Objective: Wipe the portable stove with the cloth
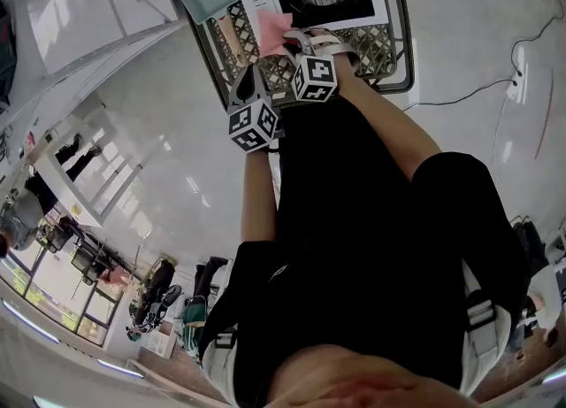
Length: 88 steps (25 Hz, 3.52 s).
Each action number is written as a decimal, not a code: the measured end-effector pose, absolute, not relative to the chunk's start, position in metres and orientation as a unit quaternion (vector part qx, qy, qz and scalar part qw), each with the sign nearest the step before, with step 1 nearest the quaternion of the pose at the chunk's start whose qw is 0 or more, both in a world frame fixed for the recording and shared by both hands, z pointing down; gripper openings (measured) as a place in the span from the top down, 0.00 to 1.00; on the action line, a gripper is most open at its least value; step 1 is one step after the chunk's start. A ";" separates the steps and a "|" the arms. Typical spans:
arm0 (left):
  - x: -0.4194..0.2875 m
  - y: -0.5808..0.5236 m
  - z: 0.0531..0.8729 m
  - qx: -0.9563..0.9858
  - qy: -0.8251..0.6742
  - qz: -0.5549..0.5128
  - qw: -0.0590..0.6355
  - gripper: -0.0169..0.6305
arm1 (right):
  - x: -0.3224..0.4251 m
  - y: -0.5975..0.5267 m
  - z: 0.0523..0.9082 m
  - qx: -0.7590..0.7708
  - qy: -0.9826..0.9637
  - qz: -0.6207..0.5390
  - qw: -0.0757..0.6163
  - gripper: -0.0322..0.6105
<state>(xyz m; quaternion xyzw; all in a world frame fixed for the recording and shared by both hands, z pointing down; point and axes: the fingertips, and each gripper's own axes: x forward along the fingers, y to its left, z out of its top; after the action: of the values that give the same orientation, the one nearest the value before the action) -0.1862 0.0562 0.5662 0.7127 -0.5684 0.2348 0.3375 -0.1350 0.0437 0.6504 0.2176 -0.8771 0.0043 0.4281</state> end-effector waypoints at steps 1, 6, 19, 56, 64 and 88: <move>-0.184 0.056 0.567 0.715 -0.565 0.236 0.337 0.97 | -0.131 0.044 0.651 0.221 -0.876 0.009 0.428 0.84; -0.169 0.053 0.569 0.725 -0.550 0.241 0.336 0.97 | -0.115 0.045 0.652 0.237 -0.871 0.019 0.430 0.85; -0.129 0.049 0.572 0.757 -0.501 0.264 0.327 0.97 | -0.066 0.044 0.651 0.292 -0.853 0.050 0.431 0.85; -0.040 0.040 0.584 0.806 -0.405 0.306 0.304 0.98 | 0.035 0.047 0.651 0.396 -0.809 0.115 0.420 0.84; -0.034 0.039 0.584 0.808 -0.400 0.312 0.301 0.97 | 0.050 0.048 0.651 0.410 -0.801 0.123 0.418 0.84; -0.002 0.044 0.581 0.812 -0.397 0.315 0.288 0.98 | 0.098 0.057 0.657 0.425 -0.787 0.128 0.428 0.88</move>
<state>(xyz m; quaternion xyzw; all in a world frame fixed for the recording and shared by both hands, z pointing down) -0.0019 0.0442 0.5811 0.8122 -0.3974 0.3150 0.2883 0.0983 0.0569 0.6566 0.4253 -0.7874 0.1276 0.4276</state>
